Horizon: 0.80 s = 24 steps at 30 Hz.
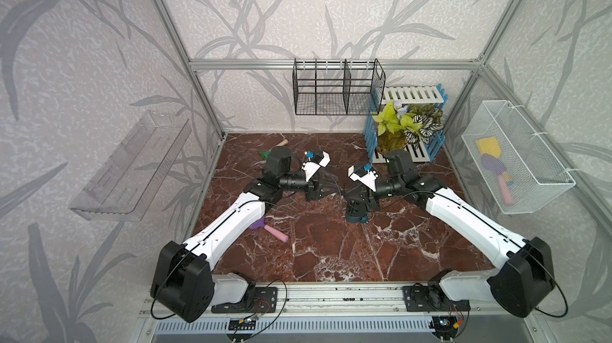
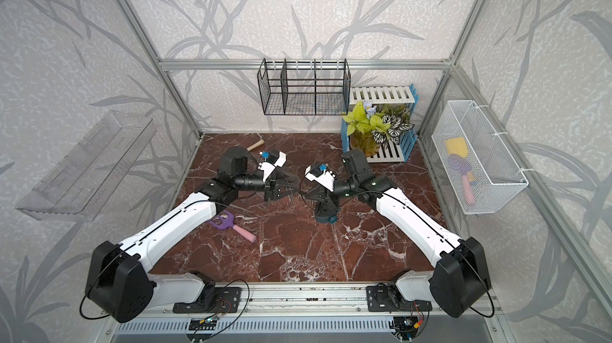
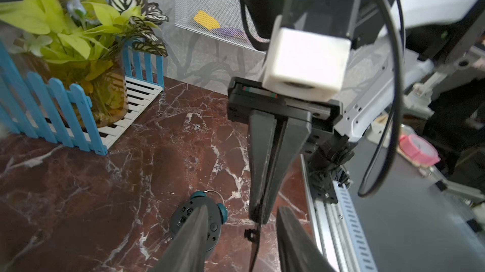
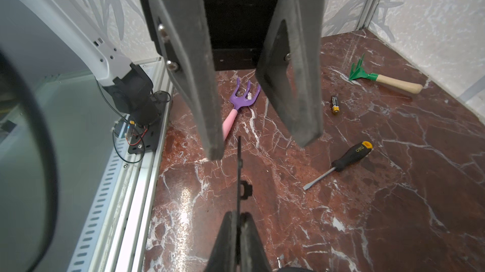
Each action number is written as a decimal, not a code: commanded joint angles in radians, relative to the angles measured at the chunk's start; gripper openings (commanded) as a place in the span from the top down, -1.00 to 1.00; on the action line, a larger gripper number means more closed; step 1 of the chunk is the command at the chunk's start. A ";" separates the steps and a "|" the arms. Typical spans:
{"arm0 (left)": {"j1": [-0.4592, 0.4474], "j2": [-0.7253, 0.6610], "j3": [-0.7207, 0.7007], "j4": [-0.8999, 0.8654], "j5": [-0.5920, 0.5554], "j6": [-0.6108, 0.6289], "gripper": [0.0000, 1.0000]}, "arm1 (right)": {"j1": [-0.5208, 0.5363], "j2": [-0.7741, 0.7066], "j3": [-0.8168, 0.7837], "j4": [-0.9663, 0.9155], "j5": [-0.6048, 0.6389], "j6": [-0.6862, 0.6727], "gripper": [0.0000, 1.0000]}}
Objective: Remove the battery from the alarm
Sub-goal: Pick up the cover from the center of the board.
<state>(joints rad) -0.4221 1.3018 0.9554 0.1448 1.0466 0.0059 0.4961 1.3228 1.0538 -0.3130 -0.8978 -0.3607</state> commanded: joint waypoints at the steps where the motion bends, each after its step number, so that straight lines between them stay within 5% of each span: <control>1: 0.031 -0.072 -0.129 0.474 -0.132 -0.368 -0.24 | -0.026 -0.059 -0.093 0.242 -0.080 0.334 0.90; 7: 0.023 -0.056 -0.374 1.096 -0.304 -0.871 -0.50 | -0.027 -0.092 -0.236 0.728 0.006 0.952 0.90; 12: -0.026 0.082 -0.354 1.260 -0.267 -1.054 -0.50 | -0.027 -0.065 -0.223 0.867 0.097 1.211 0.92; 16: -0.038 0.146 -0.313 1.297 -0.269 -1.131 -0.42 | -0.025 -0.031 -0.208 0.958 0.097 1.314 0.92; 24: -0.041 0.158 -0.244 1.218 -0.289 -1.143 -0.31 | -0.006 -0.010 -0.191 0.935 0.062 1.305 0.92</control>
<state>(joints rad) -0.4610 1.4639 0.6701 1.3468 0.7631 -1.1160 0.4808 1.2972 0.8307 0.5709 -0.8204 0.9127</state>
